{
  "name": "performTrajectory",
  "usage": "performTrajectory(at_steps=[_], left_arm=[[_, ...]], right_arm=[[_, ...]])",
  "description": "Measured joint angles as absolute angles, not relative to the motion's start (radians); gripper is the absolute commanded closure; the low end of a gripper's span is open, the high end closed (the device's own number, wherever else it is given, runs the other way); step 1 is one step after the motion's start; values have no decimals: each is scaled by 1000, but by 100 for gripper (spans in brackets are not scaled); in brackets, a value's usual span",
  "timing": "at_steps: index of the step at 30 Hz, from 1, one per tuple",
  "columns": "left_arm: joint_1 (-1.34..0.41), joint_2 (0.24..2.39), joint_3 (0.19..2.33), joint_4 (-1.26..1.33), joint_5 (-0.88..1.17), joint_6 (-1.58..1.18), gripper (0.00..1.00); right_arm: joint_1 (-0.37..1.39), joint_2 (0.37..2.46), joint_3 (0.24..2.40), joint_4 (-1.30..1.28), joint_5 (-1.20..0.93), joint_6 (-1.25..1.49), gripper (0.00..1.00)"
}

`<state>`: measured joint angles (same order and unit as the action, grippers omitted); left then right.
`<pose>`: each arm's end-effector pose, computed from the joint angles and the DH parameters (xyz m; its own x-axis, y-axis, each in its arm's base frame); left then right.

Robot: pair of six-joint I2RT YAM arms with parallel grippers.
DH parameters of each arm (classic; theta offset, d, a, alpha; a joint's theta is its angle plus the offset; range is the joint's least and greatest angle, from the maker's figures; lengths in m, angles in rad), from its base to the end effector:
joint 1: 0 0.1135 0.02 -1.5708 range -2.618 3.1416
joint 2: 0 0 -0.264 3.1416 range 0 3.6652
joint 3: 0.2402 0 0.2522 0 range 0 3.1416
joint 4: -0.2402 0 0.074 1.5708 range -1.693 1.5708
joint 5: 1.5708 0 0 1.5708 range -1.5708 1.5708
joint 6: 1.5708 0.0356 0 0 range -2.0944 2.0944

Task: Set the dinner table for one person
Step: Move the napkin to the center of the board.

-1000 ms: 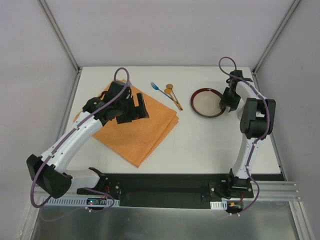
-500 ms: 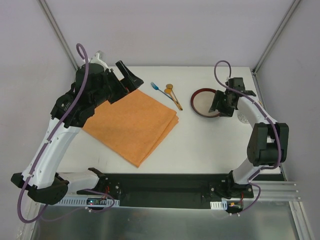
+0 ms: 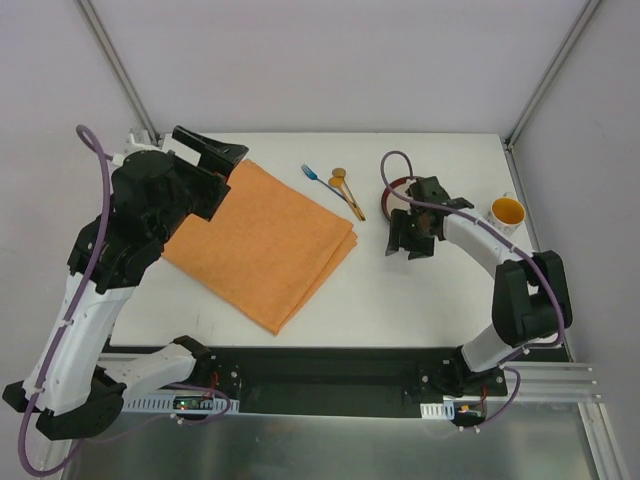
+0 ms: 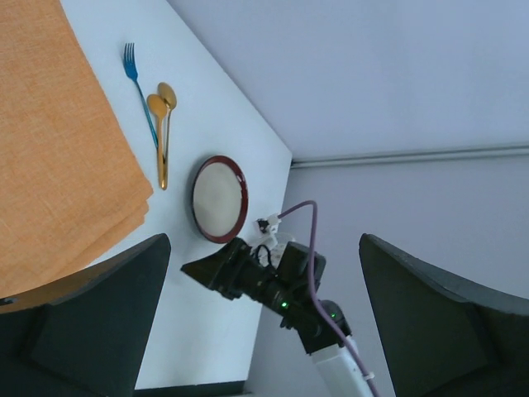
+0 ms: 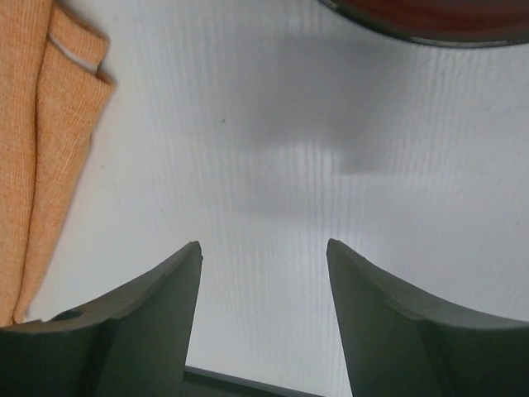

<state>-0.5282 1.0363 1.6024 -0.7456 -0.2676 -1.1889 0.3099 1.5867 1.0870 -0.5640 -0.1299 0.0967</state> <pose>0.1487 -0.0759 0.5034 -0.3000 -0.8611 -0.4105 -0.0457 0.4428 -0.8955 0.3043 0.1023 0.2172 -0.8636 -0.1760 -0.4724 -0.2802 0.9466 0.1596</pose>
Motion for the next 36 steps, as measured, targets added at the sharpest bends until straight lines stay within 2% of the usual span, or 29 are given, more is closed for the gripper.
performTrajectory(at_steps=[10, 25, 36], left_arm=[[-528, 1023, 1539, -748, -299, -1337, 1], [-522, 1130, 1574, -754, -202, -1303, 1], [-515, 1166, 1605, -751, -185, -1273, 1]], right_arm=[[413, 1483, 1051, -568, -94, 143, 36], [527, 1368, 903, -592, 35, 233, 36], [567, 1375, 938, -635, 96, 243, 36]])
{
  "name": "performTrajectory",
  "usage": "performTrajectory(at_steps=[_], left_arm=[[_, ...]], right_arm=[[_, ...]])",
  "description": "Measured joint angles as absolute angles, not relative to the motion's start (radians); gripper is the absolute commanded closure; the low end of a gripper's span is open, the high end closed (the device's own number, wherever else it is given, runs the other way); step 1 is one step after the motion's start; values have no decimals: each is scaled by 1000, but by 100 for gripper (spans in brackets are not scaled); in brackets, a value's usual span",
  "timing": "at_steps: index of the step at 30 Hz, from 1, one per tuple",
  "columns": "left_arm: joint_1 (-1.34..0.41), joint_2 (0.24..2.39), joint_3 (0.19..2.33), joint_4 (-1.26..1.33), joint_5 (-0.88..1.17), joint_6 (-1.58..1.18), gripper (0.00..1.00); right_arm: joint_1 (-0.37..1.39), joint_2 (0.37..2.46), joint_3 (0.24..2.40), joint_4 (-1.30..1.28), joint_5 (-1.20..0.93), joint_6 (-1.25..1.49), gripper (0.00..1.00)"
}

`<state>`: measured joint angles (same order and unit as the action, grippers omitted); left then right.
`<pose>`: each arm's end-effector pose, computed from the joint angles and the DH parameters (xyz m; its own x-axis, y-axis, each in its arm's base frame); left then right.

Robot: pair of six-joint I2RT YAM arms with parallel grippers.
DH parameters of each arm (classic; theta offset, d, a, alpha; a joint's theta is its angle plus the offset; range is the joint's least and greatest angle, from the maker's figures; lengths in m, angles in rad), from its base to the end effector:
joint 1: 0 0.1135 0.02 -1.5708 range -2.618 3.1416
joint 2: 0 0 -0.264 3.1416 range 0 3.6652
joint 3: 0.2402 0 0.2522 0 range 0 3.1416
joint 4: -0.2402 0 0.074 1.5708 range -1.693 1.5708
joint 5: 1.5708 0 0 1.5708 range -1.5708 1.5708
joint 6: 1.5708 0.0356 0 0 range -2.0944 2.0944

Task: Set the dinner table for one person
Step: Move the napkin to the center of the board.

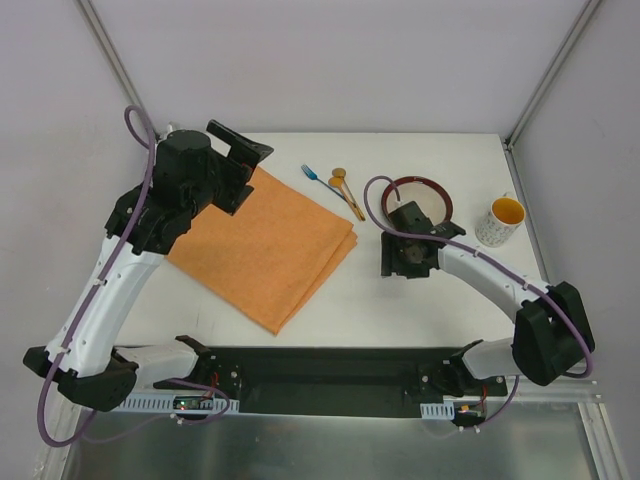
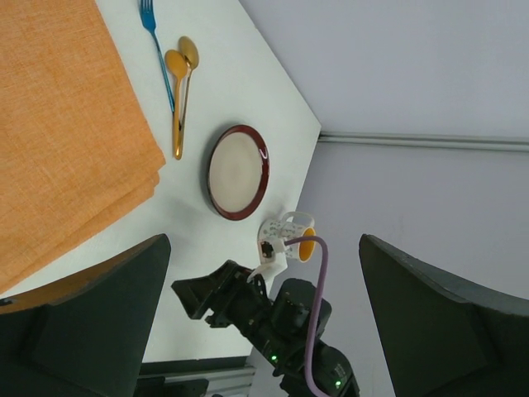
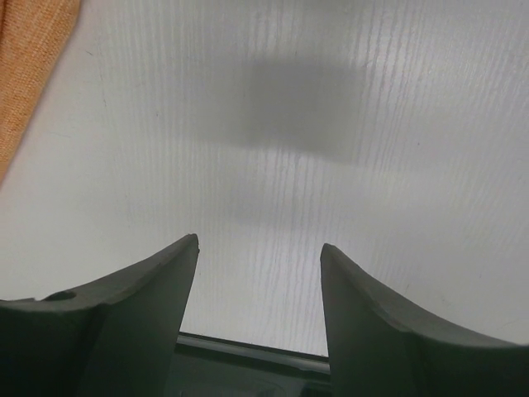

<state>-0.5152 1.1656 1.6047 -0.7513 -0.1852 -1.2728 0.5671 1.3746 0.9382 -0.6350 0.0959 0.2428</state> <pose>0.1911 -0.1007 0.4811 -0.3957 -0.8557 -0.3335 -0.1581 0.4211 -0.8931 0.2281 0.1413 0.2272 -0.8380 -0.2500 -0.4851 -0.3035 0.9523 0.0335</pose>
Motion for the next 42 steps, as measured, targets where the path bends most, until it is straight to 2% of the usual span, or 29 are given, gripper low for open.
performTrajectory(at_steps=[4, 10, 14, 21, 22, 24, 25, 26, 29, 34, 35, 39, 42], left_arm=[[-515, 1159, 1571, -741, -165, -1201, 1], [-515, 1069, 1335, -741, -59, -1043, 1], [-515, 1017, 1177, -801, -1, -986, 1], [-515, 998, 1123, -947, -26, -919, 1], [-515, 1005, 1124, -962, -39, -898, 1], [-515, 1047, 1140, -1008, -74, -859, 1], [-515, 1070, 1153, -1026, -91, -842, 1], [-515, 1107, 1173, -1047, -112, -818, 1], [-515, 1226, 1240, -1095, -185, -769, 1], [-508, 1324, 1299, -1145, -284, -770, 1], [-504, 1326, 1299, -1147, -298, -770, 1], [-464, 1335, 1299, -1141, -289, -750, 1], [-430, 1370, 1309, -1132, -270, -727, 1]], right_arm=[[577, 1370, 979, -688, 101, 247, 33], [646, 1238, 1048, -828, 114, 255, 33], [676, 1071, 1054, -964, 119, 280, 33], [677, 698, 934, -1178, 208, 389, 33], [677, 637, 921, -1200, 223, 411, 32], [677, 535, 888, -1219, 232, 442, 1], [677, 500, 874, -1224, 226, 453, 0], [676, 481, 859, -1224, 216, 460, 3], [676, 502, 826, -1222, 166, 459, 4], [676, 657, 820, -1193, 110, 441, 1], [676, 679, 820, -1179, 110, 440, 9], [676, 728, 818, -1115, 124, 437, 19], [676, 810, 813, -1075, 144, 464, 15]])
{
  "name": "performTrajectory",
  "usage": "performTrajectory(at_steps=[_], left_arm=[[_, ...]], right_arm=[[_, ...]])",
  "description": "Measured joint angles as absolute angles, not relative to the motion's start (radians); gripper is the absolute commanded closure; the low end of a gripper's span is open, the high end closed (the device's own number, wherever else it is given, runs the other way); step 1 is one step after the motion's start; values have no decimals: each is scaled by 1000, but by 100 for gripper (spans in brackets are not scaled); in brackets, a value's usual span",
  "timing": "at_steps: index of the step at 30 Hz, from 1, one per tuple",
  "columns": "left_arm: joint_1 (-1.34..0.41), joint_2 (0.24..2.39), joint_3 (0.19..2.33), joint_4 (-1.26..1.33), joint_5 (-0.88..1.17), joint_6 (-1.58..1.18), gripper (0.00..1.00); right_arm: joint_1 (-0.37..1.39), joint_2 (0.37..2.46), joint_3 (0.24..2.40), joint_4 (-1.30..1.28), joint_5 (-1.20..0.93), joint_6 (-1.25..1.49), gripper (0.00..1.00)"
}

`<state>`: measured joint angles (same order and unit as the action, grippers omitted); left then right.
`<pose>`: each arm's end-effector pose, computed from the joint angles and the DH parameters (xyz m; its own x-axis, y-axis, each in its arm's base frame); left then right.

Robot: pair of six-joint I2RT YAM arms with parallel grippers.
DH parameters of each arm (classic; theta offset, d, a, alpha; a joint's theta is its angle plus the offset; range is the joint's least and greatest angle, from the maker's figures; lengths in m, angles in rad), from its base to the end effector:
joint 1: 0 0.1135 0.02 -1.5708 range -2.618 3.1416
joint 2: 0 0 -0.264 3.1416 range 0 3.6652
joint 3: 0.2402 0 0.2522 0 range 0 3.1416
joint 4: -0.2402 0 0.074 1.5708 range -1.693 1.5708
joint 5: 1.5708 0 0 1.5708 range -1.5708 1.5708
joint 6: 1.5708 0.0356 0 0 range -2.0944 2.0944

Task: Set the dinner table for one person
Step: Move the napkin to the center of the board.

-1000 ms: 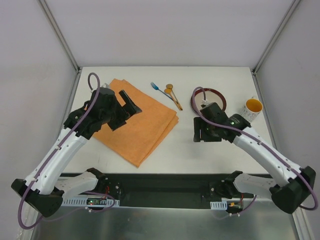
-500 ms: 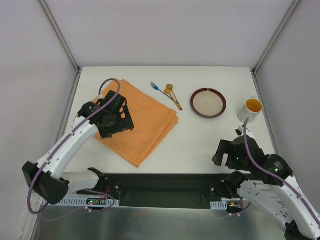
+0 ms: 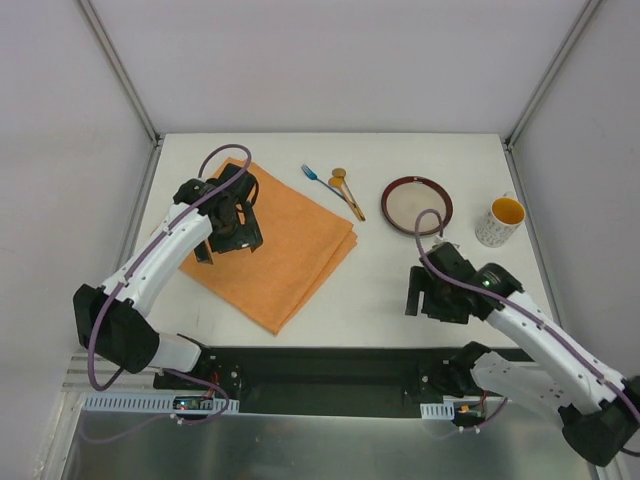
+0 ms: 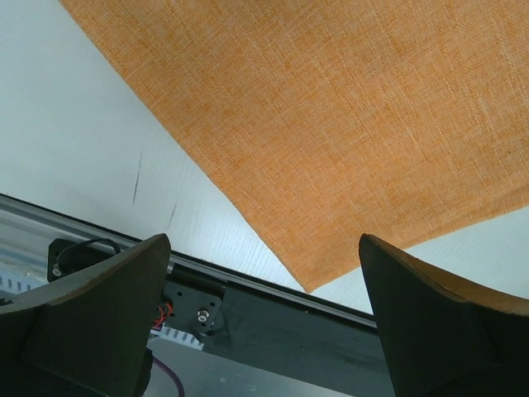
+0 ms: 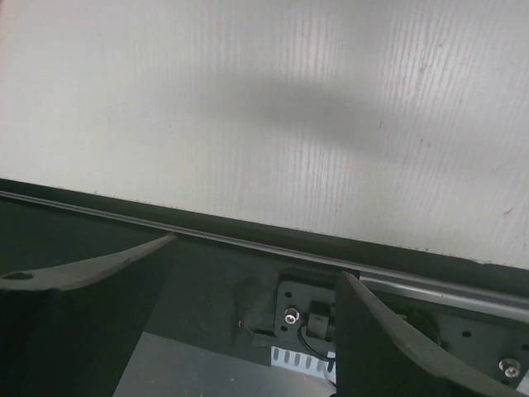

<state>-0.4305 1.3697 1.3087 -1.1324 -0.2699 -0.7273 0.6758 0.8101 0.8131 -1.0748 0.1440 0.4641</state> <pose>0.2360 -0.0979 0.3164 -0.8391 -0.3198 -0.4401 -0.3279 0.9428 -0.0599 0.1086 0.0805 0.2696 -0.8657 -0.1263 -0.4843 -0.1990 0.9747 0.1015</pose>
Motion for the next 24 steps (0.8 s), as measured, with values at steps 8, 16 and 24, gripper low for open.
performTrajectory(at_steps=[8, 16, 24], left_arm=[[-301, 1420, 1305, -1106, -289, -730, 2], [-203, 1565, 1293, -1057, -310, -744, 10], [-203, 1604, 1309, -1013, -345, -716, 1]], right_arm=[[676, 1339, 1020, -1119, 181, 451, 19], [686, 1711, 1430, -1175, 272, 364, 12], [671, 1406, 1222, -938, 244, 307, 2]])
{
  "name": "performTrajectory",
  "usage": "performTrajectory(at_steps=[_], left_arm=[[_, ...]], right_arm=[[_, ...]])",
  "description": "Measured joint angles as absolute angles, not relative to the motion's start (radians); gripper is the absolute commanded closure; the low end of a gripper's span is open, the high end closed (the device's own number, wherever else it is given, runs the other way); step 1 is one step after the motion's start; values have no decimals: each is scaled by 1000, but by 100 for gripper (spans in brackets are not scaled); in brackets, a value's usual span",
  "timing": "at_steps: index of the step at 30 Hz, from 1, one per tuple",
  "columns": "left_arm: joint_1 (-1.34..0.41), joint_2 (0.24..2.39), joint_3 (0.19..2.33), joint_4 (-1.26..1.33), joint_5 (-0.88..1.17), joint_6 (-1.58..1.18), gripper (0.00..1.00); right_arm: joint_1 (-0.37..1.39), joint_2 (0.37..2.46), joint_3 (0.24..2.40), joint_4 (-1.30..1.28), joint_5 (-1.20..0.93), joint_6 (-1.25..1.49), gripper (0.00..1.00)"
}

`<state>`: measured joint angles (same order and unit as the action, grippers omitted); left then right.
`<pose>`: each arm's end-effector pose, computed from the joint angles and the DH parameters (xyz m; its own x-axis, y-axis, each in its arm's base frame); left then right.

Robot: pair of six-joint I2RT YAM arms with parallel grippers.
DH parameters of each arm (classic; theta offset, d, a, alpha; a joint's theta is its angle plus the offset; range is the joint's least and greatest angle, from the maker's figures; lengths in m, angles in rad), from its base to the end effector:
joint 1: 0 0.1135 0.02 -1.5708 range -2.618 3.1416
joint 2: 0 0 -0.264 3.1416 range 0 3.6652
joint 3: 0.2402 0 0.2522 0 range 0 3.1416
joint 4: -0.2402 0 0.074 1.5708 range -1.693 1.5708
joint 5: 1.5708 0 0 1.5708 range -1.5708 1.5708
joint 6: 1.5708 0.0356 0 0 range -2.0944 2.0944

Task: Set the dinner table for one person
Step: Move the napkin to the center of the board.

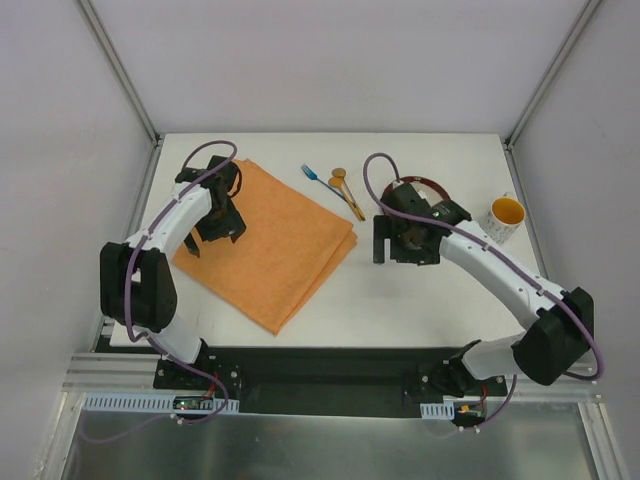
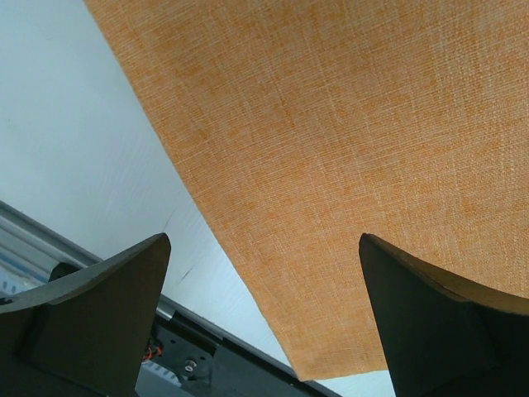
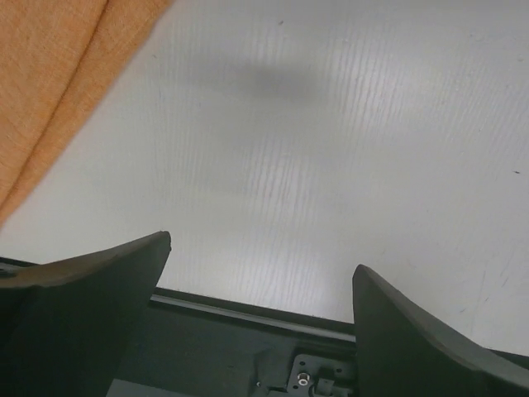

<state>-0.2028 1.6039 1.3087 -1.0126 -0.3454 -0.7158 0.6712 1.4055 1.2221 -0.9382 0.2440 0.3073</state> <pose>0.3046 -0.0503 0.2597 -0.7815 -0.4697 -0.4107 -0.5427 0.8365 0.0761 0.2211 0.1646 0.2904 -0.8301 -0.2844 -0.4797 -0.2835 0.9559 -0.0761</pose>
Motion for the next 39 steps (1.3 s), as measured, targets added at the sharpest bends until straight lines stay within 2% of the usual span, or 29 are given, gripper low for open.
performTrajectory(at_steps=[2, 5, 10, 11, 13, 18, 20, 26, 27, 29, 30, 32, 33, 34, 35, 36, 37, 39], left_arm=[[-203, 1626, 1316, -997, -329, -697, 1], [-203, 1653, 1319, -963, -295, -683, 1], [-203, 1657, 1333, -942, -290, -660, 1], [-203, 1658, 1338, -940, -297, -651, 5], [-203, 1664, 1349, -940, -313, -637, 22], [-195, 1723, 1389, -955, -393, -602, 36], [-188, 1745, 1389, -960, -414, -585, 49], [-167, 1762, 1384, -937, -357, -514, 51], [-166, 1760, 1376, -921, -334, -506, 59], [-167, 1747, 1346, -884, -272, -498, 92], [-167, 1736, 1327, -867, -239, -495, 100], [-167, 1712, 1293, -849, -185, -490, 100], [-167, 1699, 1278, -842, -162, -487, 100], [-167, 1684, 1265, -837, -145, -488, 100], [-167, 1667, 1248, -828, -133, -488, 98], [-167, 1647, 1229, -819, -129, -489, 89], [-167, 1630, 1216, -818, -124, -488, 66], [-167, 1592, 1194, -817, -113, -478, 41]], right_arm=[[628, 1408, 1243, -946, 208, 294, 5], [570, 1530, 1314, -926, 142, 277, 5], [568, 1628, 1318, -883, 58, 242, 4], [571, 1628, 1318, -879, 44, 237, 4], [574, 1627, 1318, -871, 24, 227, 5], [574, 1622, 1293, -863, 6, 205, 5], [574, 1614, 1276, -863, 6, 196, 5], [574, 1566, 1221, -863, 2, 176, 5], [574, 1559, 1215, -862, 2, 174, 8], [574, 1550, 1211, -860, 2, 173, 11], [574, 1549, 1211, -857, 1, 174, 20], [574, 1549, 1211, -850, -1, 174, 39], [574, 1549, 1211, -847, -2, 174, 63], [574, 1550, 1211, -845, -6, 176, 76], [574, 1551, 1211, -842, -8, 176, 98], [574, 1555, 1211, -840, -10, 180, 99], [575, 1562, 1211, -839, -12, 182, 99], [577, 1582, 1212, -838, -13, 195, 99]])
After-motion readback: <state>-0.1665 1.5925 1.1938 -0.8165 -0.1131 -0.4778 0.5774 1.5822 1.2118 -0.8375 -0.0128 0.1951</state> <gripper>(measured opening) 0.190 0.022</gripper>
